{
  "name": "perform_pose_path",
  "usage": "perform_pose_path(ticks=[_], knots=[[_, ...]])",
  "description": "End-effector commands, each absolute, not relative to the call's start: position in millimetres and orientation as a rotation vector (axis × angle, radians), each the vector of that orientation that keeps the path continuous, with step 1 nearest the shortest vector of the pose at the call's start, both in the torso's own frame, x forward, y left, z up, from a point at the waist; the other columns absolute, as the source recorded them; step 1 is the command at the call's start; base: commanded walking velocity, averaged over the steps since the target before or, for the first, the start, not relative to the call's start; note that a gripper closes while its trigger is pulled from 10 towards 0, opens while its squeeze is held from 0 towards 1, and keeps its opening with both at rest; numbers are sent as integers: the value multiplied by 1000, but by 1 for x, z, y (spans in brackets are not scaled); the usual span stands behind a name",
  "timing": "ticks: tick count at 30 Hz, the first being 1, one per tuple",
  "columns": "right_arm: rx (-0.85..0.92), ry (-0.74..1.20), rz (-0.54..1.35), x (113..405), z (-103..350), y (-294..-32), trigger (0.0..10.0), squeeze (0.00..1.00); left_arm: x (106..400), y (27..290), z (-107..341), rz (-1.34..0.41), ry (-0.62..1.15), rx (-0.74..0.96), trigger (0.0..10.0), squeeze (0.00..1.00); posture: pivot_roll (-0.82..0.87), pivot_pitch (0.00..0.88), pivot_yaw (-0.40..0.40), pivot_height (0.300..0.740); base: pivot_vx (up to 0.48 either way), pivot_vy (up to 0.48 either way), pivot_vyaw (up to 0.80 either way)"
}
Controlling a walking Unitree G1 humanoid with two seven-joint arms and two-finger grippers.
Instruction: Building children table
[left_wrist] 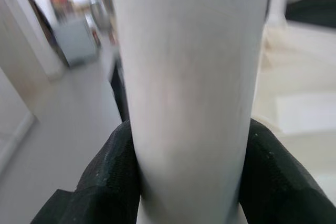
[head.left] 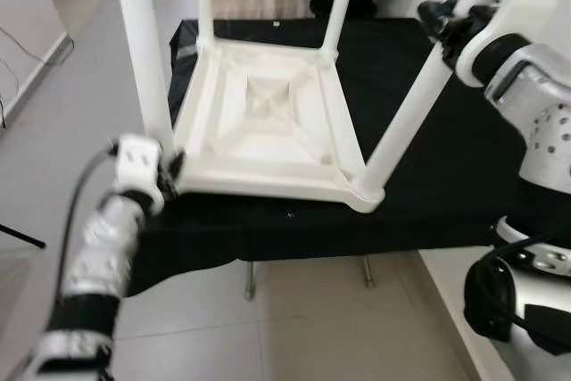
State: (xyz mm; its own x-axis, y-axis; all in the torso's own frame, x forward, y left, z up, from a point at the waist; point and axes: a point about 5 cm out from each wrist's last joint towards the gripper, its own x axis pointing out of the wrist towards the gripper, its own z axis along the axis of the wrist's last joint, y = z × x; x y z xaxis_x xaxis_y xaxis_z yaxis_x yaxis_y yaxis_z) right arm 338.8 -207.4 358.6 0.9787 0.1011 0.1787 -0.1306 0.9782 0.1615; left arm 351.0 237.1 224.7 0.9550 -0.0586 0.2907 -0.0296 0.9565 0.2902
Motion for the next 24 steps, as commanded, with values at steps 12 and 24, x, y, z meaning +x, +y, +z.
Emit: perform_pose_path(ticks=[12,24], knots=[[408,318,-184,375,215,-209,10000,0,321,253,428,47,-858,533,0,0,0,115,2,740,0,0,0],[580,562,-277,380,138,-145,10000,1000,327,204,501,-90,-947,638,275,0,41,127,42,740,0,0,0]])
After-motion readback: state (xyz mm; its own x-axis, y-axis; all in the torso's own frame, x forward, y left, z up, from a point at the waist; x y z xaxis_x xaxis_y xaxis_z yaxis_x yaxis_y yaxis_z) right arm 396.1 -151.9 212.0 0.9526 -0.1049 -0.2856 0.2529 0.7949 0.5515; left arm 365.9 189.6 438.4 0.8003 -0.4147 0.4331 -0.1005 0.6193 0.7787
